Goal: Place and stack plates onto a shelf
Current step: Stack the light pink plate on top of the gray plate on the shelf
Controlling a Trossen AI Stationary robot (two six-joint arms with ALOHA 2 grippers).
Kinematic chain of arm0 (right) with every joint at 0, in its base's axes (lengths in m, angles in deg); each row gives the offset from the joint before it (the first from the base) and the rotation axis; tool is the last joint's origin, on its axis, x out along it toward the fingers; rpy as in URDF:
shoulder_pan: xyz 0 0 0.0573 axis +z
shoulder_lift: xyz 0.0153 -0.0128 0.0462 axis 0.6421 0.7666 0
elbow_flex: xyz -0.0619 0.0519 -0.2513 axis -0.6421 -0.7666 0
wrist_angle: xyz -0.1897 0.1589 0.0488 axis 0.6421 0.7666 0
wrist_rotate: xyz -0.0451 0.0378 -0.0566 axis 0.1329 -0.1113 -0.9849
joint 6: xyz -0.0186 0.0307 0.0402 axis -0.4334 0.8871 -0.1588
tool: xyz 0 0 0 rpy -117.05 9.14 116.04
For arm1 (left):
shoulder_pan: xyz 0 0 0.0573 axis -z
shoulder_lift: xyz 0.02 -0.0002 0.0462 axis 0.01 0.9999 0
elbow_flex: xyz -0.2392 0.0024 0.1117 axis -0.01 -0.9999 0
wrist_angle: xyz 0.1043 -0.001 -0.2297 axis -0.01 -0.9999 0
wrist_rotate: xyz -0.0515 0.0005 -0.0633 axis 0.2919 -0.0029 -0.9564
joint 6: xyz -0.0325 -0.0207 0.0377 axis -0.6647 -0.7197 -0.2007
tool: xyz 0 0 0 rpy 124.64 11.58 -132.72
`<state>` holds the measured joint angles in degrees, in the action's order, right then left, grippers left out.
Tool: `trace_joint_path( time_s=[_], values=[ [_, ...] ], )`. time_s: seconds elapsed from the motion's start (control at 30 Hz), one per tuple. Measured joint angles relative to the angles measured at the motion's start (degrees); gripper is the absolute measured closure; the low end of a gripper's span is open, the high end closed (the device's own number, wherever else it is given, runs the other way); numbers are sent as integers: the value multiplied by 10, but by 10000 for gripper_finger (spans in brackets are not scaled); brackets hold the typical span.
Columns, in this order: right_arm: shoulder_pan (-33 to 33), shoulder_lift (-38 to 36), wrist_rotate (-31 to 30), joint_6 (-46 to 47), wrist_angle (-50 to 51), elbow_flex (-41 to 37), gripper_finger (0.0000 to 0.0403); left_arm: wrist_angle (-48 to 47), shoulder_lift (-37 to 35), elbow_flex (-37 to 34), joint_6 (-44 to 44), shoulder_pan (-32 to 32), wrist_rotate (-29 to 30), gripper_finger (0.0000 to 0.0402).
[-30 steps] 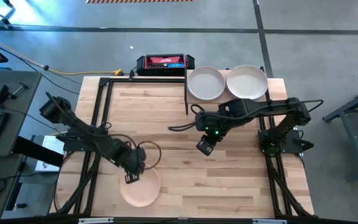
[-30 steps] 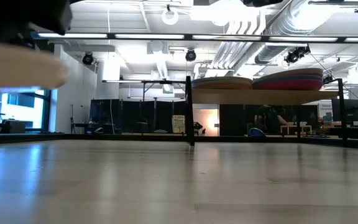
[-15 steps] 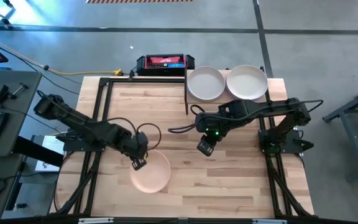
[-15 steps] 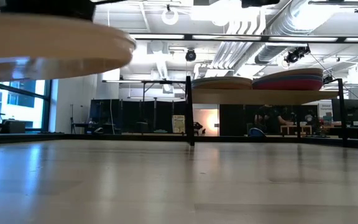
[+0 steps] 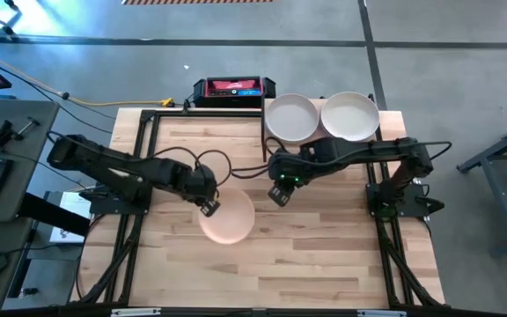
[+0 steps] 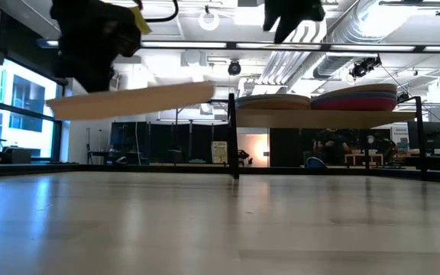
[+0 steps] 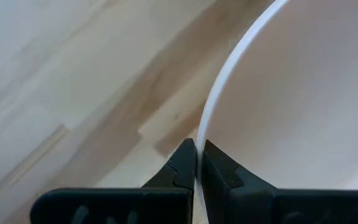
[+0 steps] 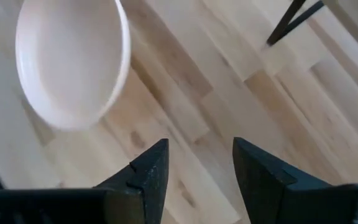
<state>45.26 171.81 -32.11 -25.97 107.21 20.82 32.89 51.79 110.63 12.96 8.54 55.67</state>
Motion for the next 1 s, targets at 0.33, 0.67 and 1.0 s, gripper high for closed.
trace_joint_path(
  time_s=[0.33,0.67,1.0],
  values=[
    [-20,44,1,-23,-48,0,245,92,0,0,-5,-33,12,402],
    [-23,48,8,-21,-73,0,245,116,0,0,-5,-52,22,401],
    [-23,64,12,-24,-72,0,246,135,0,0,10,-58,35,401]
  ],
)
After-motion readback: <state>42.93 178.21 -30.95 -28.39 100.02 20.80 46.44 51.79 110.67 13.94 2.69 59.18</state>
